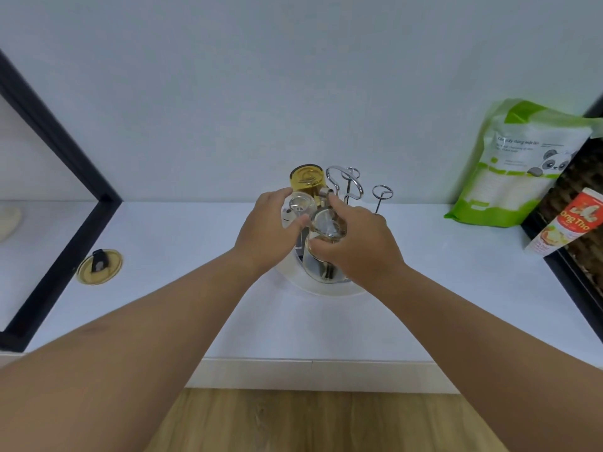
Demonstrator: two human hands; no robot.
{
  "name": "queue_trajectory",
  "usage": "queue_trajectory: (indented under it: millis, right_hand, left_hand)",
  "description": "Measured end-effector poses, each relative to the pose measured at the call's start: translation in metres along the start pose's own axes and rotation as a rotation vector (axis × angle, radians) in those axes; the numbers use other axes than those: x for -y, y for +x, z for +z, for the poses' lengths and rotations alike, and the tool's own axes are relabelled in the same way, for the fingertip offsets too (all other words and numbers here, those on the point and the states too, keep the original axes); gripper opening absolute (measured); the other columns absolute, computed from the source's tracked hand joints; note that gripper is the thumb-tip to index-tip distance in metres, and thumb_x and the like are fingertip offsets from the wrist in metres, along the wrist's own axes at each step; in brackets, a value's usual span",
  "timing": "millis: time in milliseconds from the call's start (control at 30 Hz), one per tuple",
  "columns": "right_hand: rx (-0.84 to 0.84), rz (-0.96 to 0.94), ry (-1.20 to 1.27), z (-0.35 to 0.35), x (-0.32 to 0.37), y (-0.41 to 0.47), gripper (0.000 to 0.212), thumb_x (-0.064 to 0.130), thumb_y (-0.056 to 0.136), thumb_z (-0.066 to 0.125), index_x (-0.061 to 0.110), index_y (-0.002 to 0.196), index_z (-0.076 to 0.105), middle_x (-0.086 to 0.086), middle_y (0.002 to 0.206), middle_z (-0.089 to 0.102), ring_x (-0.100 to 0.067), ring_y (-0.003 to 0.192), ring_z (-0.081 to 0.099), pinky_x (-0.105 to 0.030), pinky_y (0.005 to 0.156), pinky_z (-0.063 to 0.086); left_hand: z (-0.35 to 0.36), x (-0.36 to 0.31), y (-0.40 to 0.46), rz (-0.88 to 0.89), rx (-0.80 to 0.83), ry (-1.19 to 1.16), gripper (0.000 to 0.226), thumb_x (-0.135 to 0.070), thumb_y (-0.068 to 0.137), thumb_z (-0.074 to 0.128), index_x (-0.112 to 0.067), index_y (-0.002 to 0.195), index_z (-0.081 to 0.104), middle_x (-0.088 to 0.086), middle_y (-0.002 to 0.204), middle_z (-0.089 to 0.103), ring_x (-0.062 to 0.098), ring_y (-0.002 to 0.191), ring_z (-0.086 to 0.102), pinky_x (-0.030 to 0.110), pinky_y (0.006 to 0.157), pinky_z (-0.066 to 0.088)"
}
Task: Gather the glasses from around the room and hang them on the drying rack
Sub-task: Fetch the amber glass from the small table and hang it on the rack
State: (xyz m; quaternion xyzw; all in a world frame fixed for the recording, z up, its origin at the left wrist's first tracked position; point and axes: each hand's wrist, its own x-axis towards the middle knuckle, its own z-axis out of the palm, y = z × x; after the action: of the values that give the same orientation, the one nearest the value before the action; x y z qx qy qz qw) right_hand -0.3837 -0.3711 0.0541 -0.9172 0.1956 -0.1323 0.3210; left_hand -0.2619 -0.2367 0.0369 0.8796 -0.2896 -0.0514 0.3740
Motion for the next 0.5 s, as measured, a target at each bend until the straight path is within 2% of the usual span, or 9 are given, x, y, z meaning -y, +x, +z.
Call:
queue_trajectory:
  millis: [167, 267, 400, 500]
  right_hand:
    - [0.036, 0.004, -0.009, 0.008, -0.008, -0.002, 0.085, 0.038, 0.085, 0.074, 0.028, 0.161, 0.037, 0.002, 0.104, 0.069, -0.020, 0.100, 0.063, -0.036, 0.083, 0.053]
    - [0.019, -0.006, 0.026, 0.009, -0.013, -0.003, 0.087, 0.035, 0.084, 0.076, 0.031, 0.161, 0.036, 0.003, 0.099, 0.069, -0.020, 0.094, 0.064, -0.034, 0.078, 0.053]
    - [-0.003, -0.027, -0.007, 0.012, -0.018, -0.002, 0.093, 0.035, 0.087, 0.076, 0.031, 0.166, 0.026, 0.000, 0.100, 0.065, -0.018, 0.093, 0.060, -0.033, 0.077, 0.051]
    - [-0.004, -0.027, -0.041, 0.014, -0.020, -0.002, 0.088, 0.037, 0.089, 0.074, 0.029, 0.165, 0.029, 0.000, 0.104, 0.063, -0.018, 0.096, 0.058, -0.030, 0.076, 0.046]
  left_hand:
    - [0.000, 0.003, -0.003, 0.012, -0.006, 0.003, 0.060, -0.044, 0.097, 0.064, -0.023, 0.149, 0.044, 0.001, 0.148, 0.045, 0.020, 0.129, 0.053, 0.043, 0.107, 0.045]
    - [0.001, 0.003, -0.006, 0.017, -0.007, 0.007, 0.060, -0.045, 0.097, 0.063, -0.023, 0.149, 0.045, 0.002, 0.147, 0.046, 0.020, 0.128, 0.053, 0.045, 0.106, 0.046]
    - [0.001, 0.004, -0.009, 0.019, -0.029, 0.007, 0.059, -0.045, 0.096, 0.064, -0.024, 0.148, 0.045, 0.002, 0.146, 0.047, 0.019, 0.126, 0.054, 0.043, 0.104, 0.047]
    - [0.000, 0.005, -0.011, 0.013, -0.043, 0.002, 0.059, -0.046, 0.096, 0.064, -0.025, 0.148, 0.046, 0.001, 0.145, 0.047, 0.019, 0.126, 0.054, 0.043, 0.104, 0.048]
